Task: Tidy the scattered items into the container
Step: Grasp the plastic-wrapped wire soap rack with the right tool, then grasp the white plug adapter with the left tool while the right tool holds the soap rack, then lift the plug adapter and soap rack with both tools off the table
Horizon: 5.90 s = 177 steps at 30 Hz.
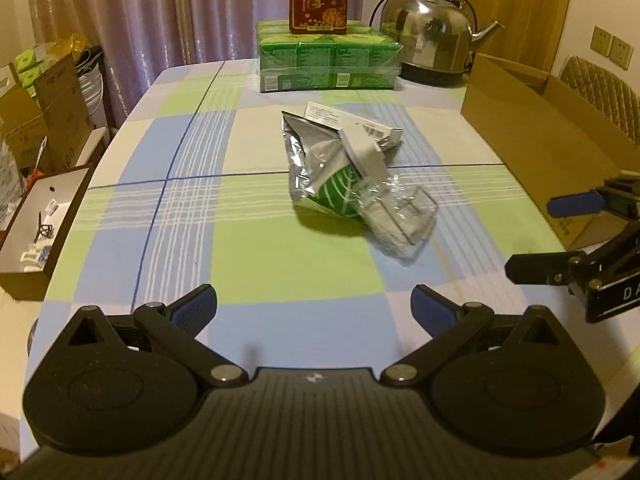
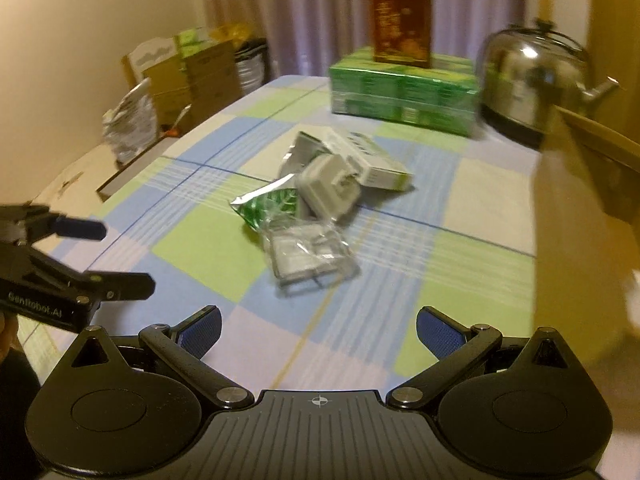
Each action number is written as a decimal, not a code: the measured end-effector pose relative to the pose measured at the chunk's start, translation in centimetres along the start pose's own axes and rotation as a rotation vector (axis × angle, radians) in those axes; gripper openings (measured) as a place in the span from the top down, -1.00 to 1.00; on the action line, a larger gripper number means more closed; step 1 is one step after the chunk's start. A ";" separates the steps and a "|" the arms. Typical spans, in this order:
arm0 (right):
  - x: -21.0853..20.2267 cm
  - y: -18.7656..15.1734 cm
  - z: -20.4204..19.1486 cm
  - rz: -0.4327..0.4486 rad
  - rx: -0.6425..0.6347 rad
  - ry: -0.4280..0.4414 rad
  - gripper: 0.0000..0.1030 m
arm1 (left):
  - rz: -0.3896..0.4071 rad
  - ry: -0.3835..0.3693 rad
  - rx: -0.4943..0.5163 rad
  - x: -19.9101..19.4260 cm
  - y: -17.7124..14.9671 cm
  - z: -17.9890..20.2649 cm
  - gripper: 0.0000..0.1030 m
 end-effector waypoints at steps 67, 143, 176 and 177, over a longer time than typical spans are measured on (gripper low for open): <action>6.8 3.1 8.4 -0.037 0.065 -0.100 -0.30 | 0.077 -0.261 0.714 15.3 10.3 7.4 -0.44; -2.4 -8.3 7.2 -0.034 0.093 -0.226 -0.35 | -0.048 -0.125 0.131 3.0 -1.9 12.0 -0.17; -9.6 -7.5 5.2 0.088 0.107 -0.273 -0.30 | 0.035 -0.130 0.153 -3.3 -1.5 14.4 -0.17; -10.1 -7.5 5.1 0.096 0.110 -0.274 -0.30 | 0.036 -0.129 0.155 -3.7 -1.6 14.5 -0.17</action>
Point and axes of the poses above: each gripper's, at about its wrist camera, not at the fingertips, and x roughly the way its jaws point, z to its right, y to its top, the point moved 8 cm from there along x, roughly the way its jaws point, and after that the axes turned 13 degrees about x, right-handed, at the moved point
